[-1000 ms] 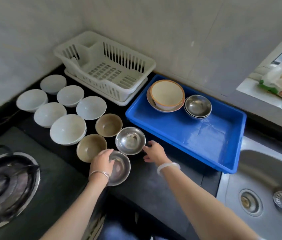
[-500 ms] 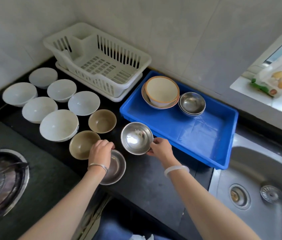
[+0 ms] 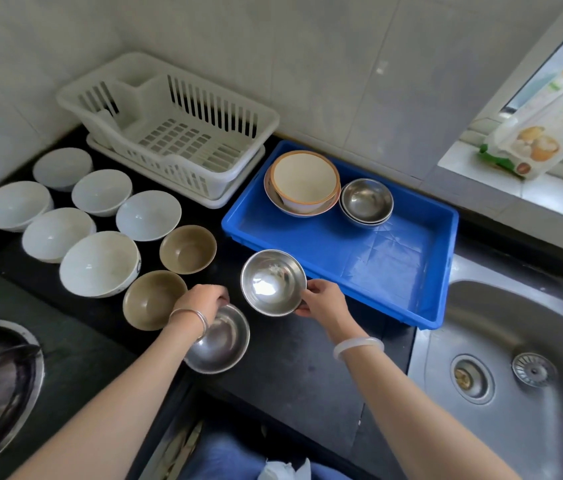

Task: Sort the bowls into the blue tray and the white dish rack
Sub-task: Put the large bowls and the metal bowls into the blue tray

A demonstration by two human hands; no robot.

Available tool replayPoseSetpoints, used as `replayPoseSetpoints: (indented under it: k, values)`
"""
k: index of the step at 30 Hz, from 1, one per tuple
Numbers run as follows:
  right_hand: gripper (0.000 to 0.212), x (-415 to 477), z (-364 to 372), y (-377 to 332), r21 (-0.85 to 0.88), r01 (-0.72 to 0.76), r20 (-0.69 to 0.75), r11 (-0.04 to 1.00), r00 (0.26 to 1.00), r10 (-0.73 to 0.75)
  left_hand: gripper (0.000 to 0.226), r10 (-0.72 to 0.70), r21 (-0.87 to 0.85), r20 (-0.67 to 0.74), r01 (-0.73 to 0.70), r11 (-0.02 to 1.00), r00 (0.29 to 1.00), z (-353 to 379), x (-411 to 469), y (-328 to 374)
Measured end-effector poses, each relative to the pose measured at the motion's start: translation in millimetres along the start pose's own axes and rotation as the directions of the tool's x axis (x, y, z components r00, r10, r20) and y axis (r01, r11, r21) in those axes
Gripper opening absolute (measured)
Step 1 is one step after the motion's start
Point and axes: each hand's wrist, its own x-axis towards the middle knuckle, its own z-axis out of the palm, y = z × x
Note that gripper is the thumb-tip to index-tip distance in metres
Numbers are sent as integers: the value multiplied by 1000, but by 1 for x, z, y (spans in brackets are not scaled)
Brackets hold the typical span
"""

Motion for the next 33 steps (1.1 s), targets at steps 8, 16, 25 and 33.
replayPoseSetpoints:
  k: [8, 16, 25, 33]
  values:
    - [13, -3, -10, -1, -111, 47, -23, 993, 999, -49, 14, -161, -410, -37, 132, 902, 986, 11, 6, 20]
    - [6, -8, -8, 12, -313, 97, -8, 945, 994, -105, 12, -231, -870, 236, 311, 383, 944, 16, -5, 33]
    - [13, -4, 0, 25, -229, 80, -70, 970, 993, -99, 7, -219, -835, 200, 283, 472, 955, 23, -4, 34]
    - [22, -2, -2, 27, 173, -135, 78, 976, 989, 123, 9, -183, -842, 214, 276, 464, 960, 15, -9, 41]
